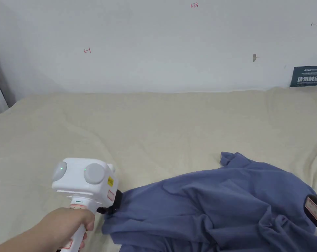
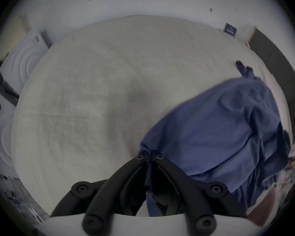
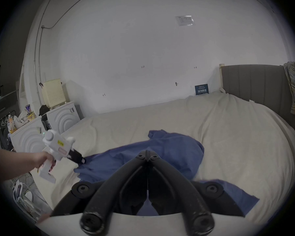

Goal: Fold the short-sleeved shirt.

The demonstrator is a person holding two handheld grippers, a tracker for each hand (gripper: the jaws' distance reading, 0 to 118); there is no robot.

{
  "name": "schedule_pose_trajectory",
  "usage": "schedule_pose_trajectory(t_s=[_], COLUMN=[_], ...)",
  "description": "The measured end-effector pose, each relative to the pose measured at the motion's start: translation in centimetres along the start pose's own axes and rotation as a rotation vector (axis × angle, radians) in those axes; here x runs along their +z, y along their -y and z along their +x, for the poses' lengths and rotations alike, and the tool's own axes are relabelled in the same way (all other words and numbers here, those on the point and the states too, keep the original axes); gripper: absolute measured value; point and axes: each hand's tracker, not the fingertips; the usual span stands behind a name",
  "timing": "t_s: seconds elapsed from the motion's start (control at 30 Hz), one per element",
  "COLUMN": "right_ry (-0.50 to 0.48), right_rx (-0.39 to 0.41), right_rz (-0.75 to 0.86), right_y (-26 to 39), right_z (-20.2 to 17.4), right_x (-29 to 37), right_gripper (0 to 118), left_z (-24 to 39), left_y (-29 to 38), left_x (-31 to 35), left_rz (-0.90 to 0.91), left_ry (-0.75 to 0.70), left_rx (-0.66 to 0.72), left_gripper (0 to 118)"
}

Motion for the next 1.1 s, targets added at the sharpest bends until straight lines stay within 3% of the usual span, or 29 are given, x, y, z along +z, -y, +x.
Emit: schedule_pose_trajectory(t_s=[0.1, 0.2, 0.27, 0.33, 0.4, 0.43, 0.5, 0.53, 0.63, 0.73, 0.77, 0.8, 0.9, 1.1], right_ry=[-0.062, 0.006, 0.025, 0.112, 0.159, 0.171, 0.195, 0.225, 0.311, 0.269, 0.267, 0.257, 0.192, 0.052], right_rx=[-0.034, -0.039, -0.025, -0.007, -0.037, -0.063, -0.134, -0.147, -0.123, -0.139, -0.138, -0.133, -0.033, -0.013], right_rz=[-0.007, -0.101, -0.245, -0.435, -0.564, -0.657, -0.810, -0.846, -0.844, -0.892, -0.900, -0.903, -0.867, -0.737], right_y=[-4.0, -9.6, -12.8, -14.9, -15.2, -14.8, -13.3, -12.3, -9.7, -7.5, -7.1, -6.7, -7.1, -10.2], right_z=[0.7, 2.3, 4.1, 5.9, 7.6, 8.8, 10.3, 10.7, 10.8, 11.4, 11.5, 11.3, 11.2, 10.3], right_x=[-2.7, -7.8, -12.9, -18.6, -23.6, -26.0, -30.0, -31.2, -33.7, -35.5, -35.8, -35.5, -34.0, -27.8], right_gripper=[0, 0, 0, 0, 2, 21, 87, 88, 88, 84, 67, 6, 2, 2], left_z=[-0.1, -0.8, -1.3, -1.6, -1.6, -1.4, -1.2, -1.1, -0.9, -0.7, -0.6, -0.5, -0.2, -0.1], left_y=[0.2, 0.2, 0.3, 0.4, 0.5, 0.7, 0.9, 1.0, 1.3, 1.4, 1.4, 1.4, 1.4, 1.6], left_x=[-0.1, 0.2, 0.7, 1.0, 1.5, 1.7, 2.2, 2.5, 3.3, 4.0, 4.2, 4.3, 4.5, 6.2], left_rz=[0.013, 0.022, 0.030, 0.037, 0.043, 0.045, 0.046, 0.050, 0.076, 0.084, 0.085, 0.084, 0.084, 0.146], left_ry=[-0.003, 0.018, 0.037, 0.053, 0.062, 0.070, 0.085, 0.093, 0.115, 0.146, 0.149, 0.154, 0.159, 0.147], left_rx=[0.002, 0.017, 0.040, 0.045, 0.048, 0.049, 0.052, 0.053, 0.058, 0.063, 0.060, 0.053, 0.032, 0.042], left_gripper=[3, 3, 3, 3, 3, 3, 3, 3, 3, 3, 3, 3, 3, 3])
